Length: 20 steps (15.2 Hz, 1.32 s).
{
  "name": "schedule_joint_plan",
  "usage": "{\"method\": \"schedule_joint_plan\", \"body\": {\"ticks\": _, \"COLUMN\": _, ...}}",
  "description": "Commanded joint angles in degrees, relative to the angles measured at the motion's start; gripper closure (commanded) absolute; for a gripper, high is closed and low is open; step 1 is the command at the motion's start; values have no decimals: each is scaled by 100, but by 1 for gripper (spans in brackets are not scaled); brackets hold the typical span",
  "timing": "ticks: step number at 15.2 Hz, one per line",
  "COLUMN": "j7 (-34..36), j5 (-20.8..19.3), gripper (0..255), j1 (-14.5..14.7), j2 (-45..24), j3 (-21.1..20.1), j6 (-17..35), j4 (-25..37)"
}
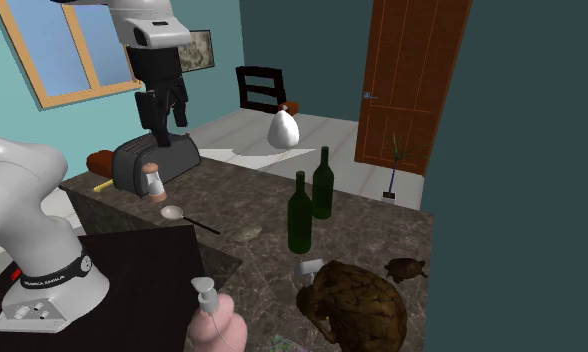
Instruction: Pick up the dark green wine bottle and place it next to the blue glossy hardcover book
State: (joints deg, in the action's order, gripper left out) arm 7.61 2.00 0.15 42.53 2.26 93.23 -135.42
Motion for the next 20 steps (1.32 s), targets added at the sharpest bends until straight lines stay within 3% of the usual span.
{"method": "schedule_joint_plan", "body": {"ticks": 1, "j7": 0, "j5": 0, "gripper": 0, "j1": 0, "j2": 0, "j3": 0, "j6": 0, "j4": 0}}
{"method": "schedule_joint_plan", "body": {"ticks": 10, "j7": 742, "j5": 350, "gripper": 0, "j1": 225, "j2": -1601, "j3": -589, "j6": 1159, "j4": 333}}
{"method": "schedule_joint_plan", "body": {"ticks": 20, "j7": 1555, "j5": 359, "gripper": 0, "j1": 417, "j2": -3688, "j3": -1086, "j6": 2047, "j4": 1418}}
